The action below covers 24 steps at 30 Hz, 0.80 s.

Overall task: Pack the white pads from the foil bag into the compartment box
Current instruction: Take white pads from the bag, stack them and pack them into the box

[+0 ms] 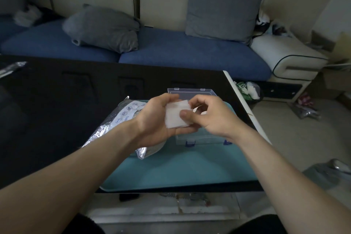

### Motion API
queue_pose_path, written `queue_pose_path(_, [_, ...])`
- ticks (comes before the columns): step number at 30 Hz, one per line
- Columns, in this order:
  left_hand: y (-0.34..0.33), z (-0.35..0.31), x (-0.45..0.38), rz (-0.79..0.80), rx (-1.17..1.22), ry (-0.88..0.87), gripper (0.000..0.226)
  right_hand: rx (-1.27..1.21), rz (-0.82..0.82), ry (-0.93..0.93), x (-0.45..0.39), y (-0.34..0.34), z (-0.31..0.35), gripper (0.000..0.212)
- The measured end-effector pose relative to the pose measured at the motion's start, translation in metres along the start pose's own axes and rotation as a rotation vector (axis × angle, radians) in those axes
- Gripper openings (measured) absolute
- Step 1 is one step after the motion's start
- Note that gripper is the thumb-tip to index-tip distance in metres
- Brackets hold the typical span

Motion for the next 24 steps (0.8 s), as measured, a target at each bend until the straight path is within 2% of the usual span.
queue_pose_path(3, [-0.002,0.002,0.005,0.161,-0.176,0.138,0.054,-0.200,0.123,0.085,0.003,0.007,0.002,0.019])
queue_pose_path(6, [-0.003,0.009,0.009,0.266,-0.335,0.226,0.042,-0.245,0.197,0.117,0.005,0.009,0.004,0.021])
queue_pose_path(9, [-0.006,0.016,0.004,0.170,-0.399,0.211,0.019,-0.102,0.193,0.171,0.005,0.004,0.008,0.024])
queue_pose_path(10, [-0.006,0.016,0.001,0.120,-0.388,0.175,0.017,-0.033,0.180,0.187,0.004,0.003,0.008,0.033])
queue_pose_path(14, [-0.012,0.016,-0.006,0.045,-0.260,0.064,0.035,0.177,0.188,0.163,0.003,0.010,0.001,0.079])
queue_pose_path(17, [-0.010,0.014,-0.012,-0.025,-0.118,-0.003,0.022,0.239,0.306,0.110,0.008,0.004,0.002,0.096])
queue_pose_path(20, [-0.012,0.013,-0.015,-0.028,0.008,-0.019,0.027,0.291,0.278,0.177,0.006,-0.012,0.008,0.093])
queue_pose_path(24, [-0.010,0.012,-0.014,-0.081,-0.021,-0.027,0.028,0.274,0.174,0.292,-0.001,-0.019,0.015,0.070])
Point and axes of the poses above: each hand's wrist, its own x-axis away from the middle knuckle, its own y-axis out of the back of the hand, z = x × y, the point moved 5 cm from there along -x, towards the middle knuckle, and after that the axes turned 13 degrees about y, right-handed, at the moved point
